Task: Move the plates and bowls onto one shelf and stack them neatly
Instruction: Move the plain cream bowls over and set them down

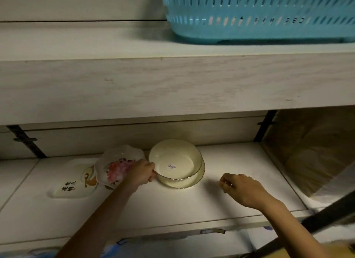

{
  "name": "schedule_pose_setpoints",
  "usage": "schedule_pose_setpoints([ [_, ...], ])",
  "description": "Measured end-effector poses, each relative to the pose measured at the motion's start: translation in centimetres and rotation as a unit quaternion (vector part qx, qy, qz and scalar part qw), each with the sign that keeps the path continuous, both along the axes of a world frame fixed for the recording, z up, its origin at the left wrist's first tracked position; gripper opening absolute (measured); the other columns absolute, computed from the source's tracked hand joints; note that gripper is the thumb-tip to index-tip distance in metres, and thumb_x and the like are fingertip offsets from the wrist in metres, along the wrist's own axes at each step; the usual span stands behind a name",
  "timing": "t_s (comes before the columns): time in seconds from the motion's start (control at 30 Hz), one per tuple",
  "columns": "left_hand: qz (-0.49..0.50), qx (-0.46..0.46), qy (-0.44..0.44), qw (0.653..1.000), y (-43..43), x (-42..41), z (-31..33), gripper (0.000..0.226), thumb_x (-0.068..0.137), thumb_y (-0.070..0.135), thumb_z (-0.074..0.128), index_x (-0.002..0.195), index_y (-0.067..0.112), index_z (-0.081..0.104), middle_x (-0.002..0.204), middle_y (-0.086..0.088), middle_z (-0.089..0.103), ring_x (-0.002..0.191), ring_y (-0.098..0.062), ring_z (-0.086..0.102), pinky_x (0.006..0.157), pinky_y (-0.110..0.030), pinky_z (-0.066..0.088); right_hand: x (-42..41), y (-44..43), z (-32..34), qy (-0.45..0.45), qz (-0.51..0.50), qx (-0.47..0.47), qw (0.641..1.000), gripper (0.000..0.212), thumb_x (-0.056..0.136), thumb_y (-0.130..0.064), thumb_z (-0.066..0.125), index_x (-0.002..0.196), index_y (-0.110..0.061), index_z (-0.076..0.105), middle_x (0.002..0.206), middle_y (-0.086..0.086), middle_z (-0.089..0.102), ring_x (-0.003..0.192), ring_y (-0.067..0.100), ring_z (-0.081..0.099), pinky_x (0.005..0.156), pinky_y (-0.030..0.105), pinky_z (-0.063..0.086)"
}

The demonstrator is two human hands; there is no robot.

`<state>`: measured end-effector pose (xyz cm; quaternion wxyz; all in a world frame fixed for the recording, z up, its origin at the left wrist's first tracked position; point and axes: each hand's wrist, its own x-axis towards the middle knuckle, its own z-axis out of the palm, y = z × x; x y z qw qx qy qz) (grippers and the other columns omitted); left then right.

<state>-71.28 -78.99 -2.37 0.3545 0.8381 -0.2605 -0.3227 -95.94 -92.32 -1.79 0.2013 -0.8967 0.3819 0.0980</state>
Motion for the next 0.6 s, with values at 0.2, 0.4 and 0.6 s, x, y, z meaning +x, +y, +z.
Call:
schedule_pose_setpoints([
  [0.2, -0.013, 0.033, 0.034, 0.999, -2.2, -0.7, -1.1, 0.041, 0.093, 0.009, 0.039, 0.053, 0.01, 0.047, 0.028, 0.006, 0.044, 0.035, -0.006, 0.041, 0.037, -0.016, 0.031, -0.9, 0.3, 0.3, -0.005, 0.019, 0.009, 1.0, 0.037, 0.098, -0.043, 0.032, 0.121, -0.024, 0.053, 0.118, -0.002, 0.065, 0.102, 0.018, 0.062, 0.09, 0.032, 0.051],
  [0.4, -0.048, 0.028, -0.042, 0.998, -1.9, -0.9, -2.4, 0.046, 0.095, 0.022, 0.045, 0.051, 0.011, 0.049, 0.028, 0.005, 0.045, 0.031, -0.006, 0.041, 0.04, -0.018, 0.032, -0.7, 0.7, 0.9, 0.001, 0.026, -0.014, 1.0, 0.035, 0.097, -0.042, 0.031, 0.119, -0.027, 0.054, 0.117, -0.004, 0.065, 0.104, 0.021, 0.06, 0.087, 0.034, 0.049],
  [0.6, -0.106, 0.071, -0.183, 0.975, -0.1, -0.7, -1.9, 0.044, 0.096, 0.039, 0.039, 0.064, 0.011, 0.051, 0.056, -0.003, 0.053, 0.054, -0.016, 0.052, 0.064, -0.027, 0.043, 0.7, 1.2, 0.9, 0.0, 0.051, -0.026, 0.998, 0.037, 0.097, -0.044, 0.031, 0.121, -0.027, 0.054, 0.118, -0.004, 0.063, 0.103, 0.02, 0.06, 0.088, 0.033, 0.05],
])
